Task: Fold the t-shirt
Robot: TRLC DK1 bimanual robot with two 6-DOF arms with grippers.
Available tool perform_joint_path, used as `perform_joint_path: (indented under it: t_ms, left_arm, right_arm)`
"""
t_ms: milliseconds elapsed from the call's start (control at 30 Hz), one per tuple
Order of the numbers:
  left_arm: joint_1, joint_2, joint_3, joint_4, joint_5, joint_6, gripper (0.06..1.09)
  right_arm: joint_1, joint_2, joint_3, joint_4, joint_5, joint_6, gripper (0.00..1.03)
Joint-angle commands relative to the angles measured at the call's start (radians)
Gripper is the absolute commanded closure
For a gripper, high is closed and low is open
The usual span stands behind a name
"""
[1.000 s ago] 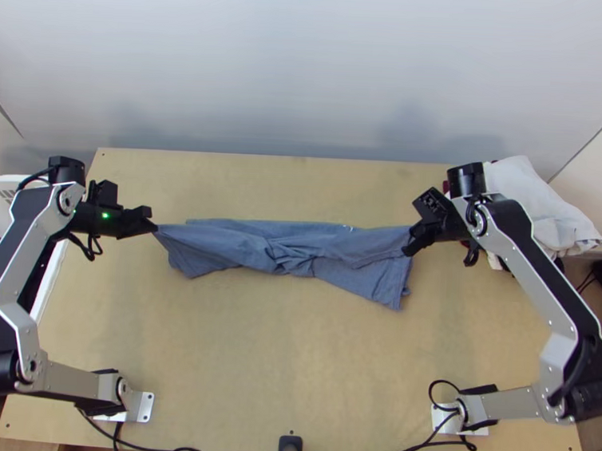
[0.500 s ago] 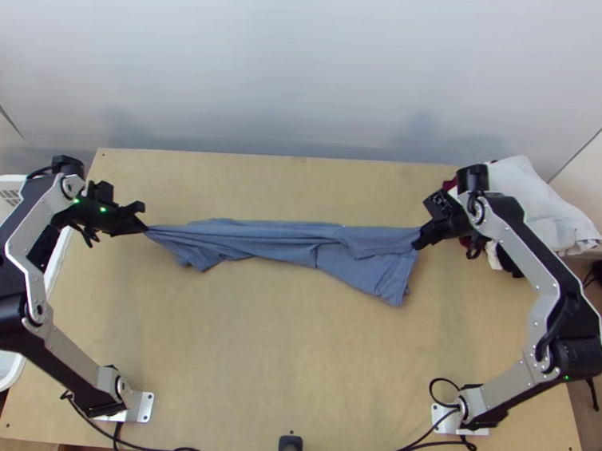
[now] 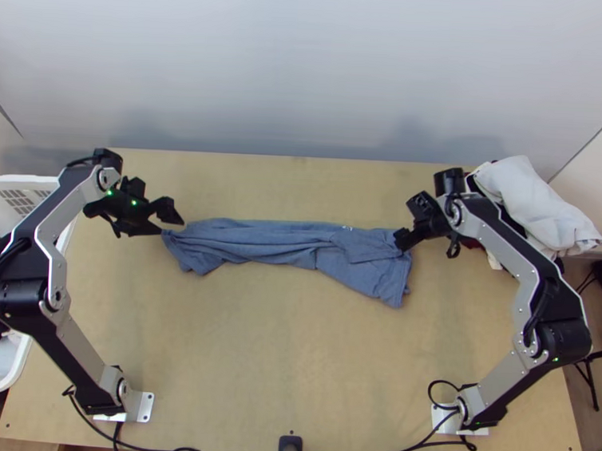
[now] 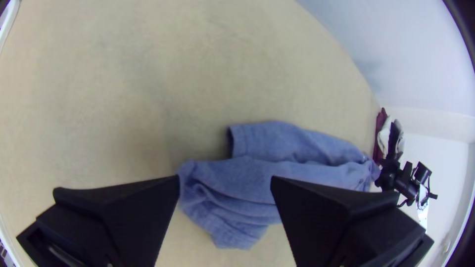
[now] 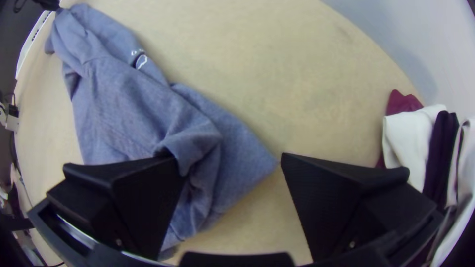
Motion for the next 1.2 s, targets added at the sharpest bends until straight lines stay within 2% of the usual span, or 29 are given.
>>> perform_joint_path:
  t_ms: [0, 167, 300, 367, 467, 700, 1000, 1167]
  left_arm:
    - [0.003, -0.102, 0.039, -0.021, 0.002, -0.038, 0.15]
    - [0.119, -0.173, 0.021, -0.073, 0.007, -0.047, 0.15]
    - [0.201, -0.188, -0.047, -0.078, 0.014, -0.021, 0.15]
    - [0.213, -0.199, -0.091, -0.072, 0.062, -0.009, 0.15]
    - [0.198, -0.213, -0.173, -0.044, 0.200, -0.032, 0.15]
    - [0.035, -0.210, -0.321, 0.117, 0.261, -0.139, 0.15]
    - [-0.040, -0.151, -0.318, 0.208, 0.257, -0.156, 0.15]
    - [-0.043, -0.133, -0.321, 0.243, 0.211, -0.126, 0.15]
  right_arm:
    - [-0.046, -0.078, 0.063, -0.033, 0.002, 0.029, 0.03]
    - [-0.057, -0.265, 0.051, -0.061, 0.000, 0.073, 0.03]
    - [0.035, -0.411, 0.017, -0.114, 0.000, 0.142, 0.03]
    - [0.087, -0.469, 0.009, -0.131, 0.000, 0.176, 0.03]
    - [0.139, -0.512, 0.017, -0.150, 0.002, 0.225, 0.03]
    - [0.152, -0.535, 0.012, -0.199, 0.002, 0.270, 0.04]
    - [0.165, -0.579, 0.025, -0.239, 0.002, 0.294, 0.04]
    - [0.196, -0.599, 0.029, -0.262, 0.002, 0.325, 0.04]
